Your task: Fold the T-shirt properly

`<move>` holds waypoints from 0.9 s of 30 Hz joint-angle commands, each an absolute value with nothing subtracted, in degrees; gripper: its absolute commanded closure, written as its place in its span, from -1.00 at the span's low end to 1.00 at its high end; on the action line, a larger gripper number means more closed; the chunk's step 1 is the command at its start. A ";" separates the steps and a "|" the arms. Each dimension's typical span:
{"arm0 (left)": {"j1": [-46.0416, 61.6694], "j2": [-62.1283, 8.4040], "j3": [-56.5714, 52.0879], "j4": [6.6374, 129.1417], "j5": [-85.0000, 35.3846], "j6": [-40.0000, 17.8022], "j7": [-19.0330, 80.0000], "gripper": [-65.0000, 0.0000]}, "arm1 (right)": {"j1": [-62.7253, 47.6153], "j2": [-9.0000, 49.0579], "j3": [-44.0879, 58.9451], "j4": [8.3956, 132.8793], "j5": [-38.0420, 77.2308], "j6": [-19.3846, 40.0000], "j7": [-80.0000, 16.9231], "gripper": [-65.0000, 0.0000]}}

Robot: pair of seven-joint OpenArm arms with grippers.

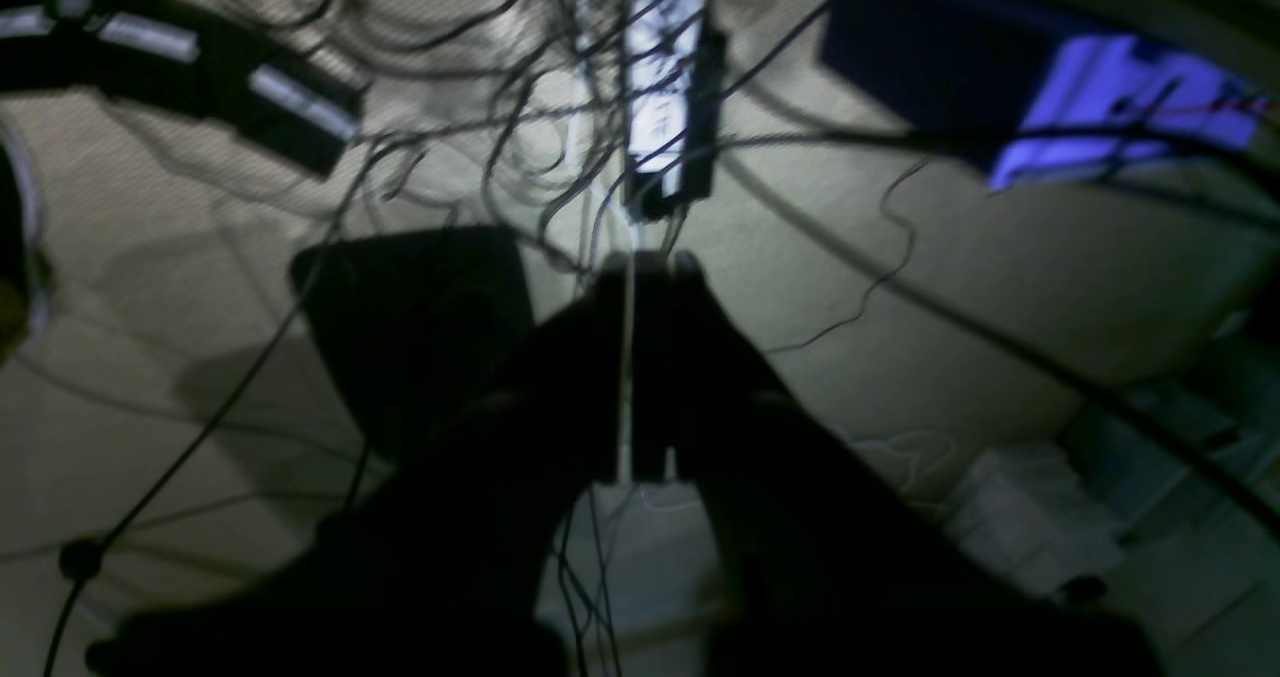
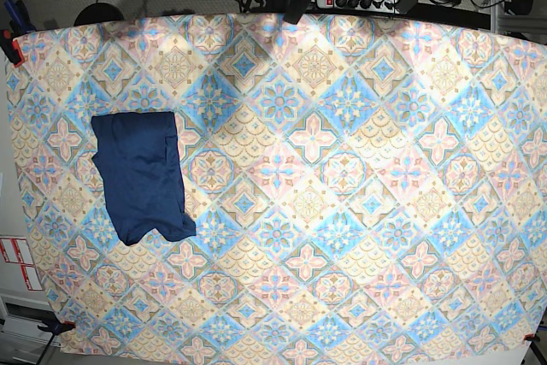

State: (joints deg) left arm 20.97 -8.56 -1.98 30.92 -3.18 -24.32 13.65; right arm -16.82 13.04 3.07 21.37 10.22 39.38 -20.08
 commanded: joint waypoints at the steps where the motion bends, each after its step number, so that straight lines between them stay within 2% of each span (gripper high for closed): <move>1: 20.62 -8.22 -0.57 29.41 -3.12 -24.75 12.18 1.00 | -16.66 13.85 1.63 20.79 10.24 40.00 -18.95 1.00; 4: 17.89 -7.60 1.45 23.96 -3.12 -23.96 8.31 1.00 | -15.52 13.76 -3.12 20.09 10.24 35.47 -16.13 1.00; 10: 14.81 -5.93 5.67 19.47 -3.12 -16.66 5.41 1.00 | -13.23 13.58 -10.59 20.00 10.24 28.44 -12.79 1.00; 12: 14.46 -5.93 6.55 19.30 -3.47 -15.34 5.41 1.00 | -12.53 11.82 -12.09 19.91 10.24 26.15 -12.09 1.00; 18: 13.23 -4.44 6.64 19.12 -3.21 -10.95 5.41 1.00 | -10.33 9.27 -12.79 15.34 10.24 20.44 -10.15 1.00; 24: 11.82 -3.30 6.73 19.03 -3.21 -8.84 5.41 1.00 | -10.24 5.49 -12.44 14.46 10.42 11.30 -8.75 1.00; 27: 11.82 -3.30 6.73 19.03 -3.12 -8.84 5.41 1.00 | -10.24 2.59 -12.26 14.46 10.68 10.24 -8.75 1.00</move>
State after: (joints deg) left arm 11.27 -3.31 6.57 18.98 -3.22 -8.78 5.30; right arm -9.93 3.01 -12.38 14.31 10.55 9.78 -8.93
